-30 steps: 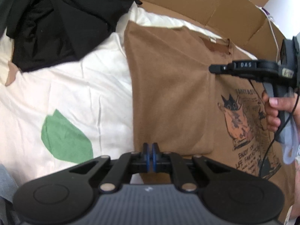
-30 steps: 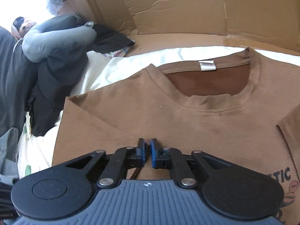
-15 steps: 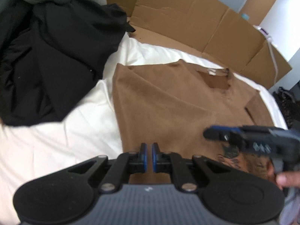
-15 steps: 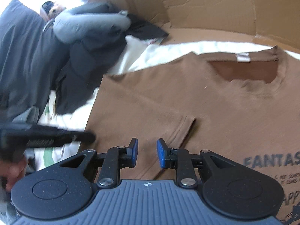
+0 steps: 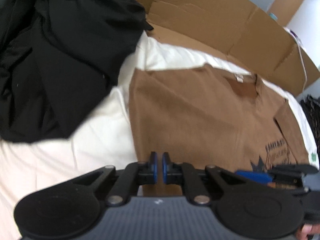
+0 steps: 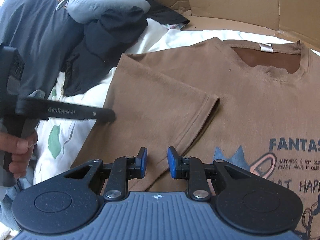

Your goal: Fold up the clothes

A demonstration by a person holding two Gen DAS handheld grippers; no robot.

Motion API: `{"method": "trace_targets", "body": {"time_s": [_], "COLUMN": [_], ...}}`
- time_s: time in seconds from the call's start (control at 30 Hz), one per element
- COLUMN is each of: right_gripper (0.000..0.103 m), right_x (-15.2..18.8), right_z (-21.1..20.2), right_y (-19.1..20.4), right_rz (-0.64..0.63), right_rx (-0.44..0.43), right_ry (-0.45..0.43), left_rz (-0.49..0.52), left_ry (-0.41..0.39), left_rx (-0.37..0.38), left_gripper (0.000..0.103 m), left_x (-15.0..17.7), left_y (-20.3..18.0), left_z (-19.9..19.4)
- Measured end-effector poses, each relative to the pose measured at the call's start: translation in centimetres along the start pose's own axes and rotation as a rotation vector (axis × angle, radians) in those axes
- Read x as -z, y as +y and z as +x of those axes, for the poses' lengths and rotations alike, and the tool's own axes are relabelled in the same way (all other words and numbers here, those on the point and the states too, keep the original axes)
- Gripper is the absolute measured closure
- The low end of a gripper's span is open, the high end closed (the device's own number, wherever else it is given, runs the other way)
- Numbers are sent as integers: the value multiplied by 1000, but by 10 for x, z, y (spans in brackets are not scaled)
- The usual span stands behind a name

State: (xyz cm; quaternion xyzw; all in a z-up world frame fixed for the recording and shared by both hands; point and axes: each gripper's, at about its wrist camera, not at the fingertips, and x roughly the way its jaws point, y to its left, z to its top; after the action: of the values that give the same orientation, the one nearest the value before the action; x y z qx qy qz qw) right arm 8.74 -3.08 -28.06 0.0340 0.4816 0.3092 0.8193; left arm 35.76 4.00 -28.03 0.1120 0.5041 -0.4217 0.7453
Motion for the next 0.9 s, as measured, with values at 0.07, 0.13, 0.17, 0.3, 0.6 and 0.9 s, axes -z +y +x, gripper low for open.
{"method": "trace_targets", "body": {"time_s": [0.07, 0.13, 0.17, 0.3, 0.6, 0.9], "right_gripper": [79, 79, 79, 79, 67, 32], "right_x": [4, 9, 12, 22, 32, 19], "right_z": [-2, -5, -6, -13, -58, -151], "right_y": [1, 3, 5, 10, 9, -15], "right_rz": [4, 8, 5, -11, -6, 21], "right_rx": [-6, -11, -12, -21, -21, 17], "right_ry": [7, 18, 24, 58, 81, 46], "left_rz": [8, 1, -5, -21, -38, -101], "left_ry": [12, 21, 27, 54, 86, 33], "left_rx": [1, 2, 3, 1, -36, -146], "left_gripper": [98, 98, 98, 98, 89, 33], "left_x": [10, 20, 25, 47, 87, 95], "left_y": [-1, -1, -1, -2, -17, -42], "left_z": [-4, -9, -12, -20, -59, -146]}}
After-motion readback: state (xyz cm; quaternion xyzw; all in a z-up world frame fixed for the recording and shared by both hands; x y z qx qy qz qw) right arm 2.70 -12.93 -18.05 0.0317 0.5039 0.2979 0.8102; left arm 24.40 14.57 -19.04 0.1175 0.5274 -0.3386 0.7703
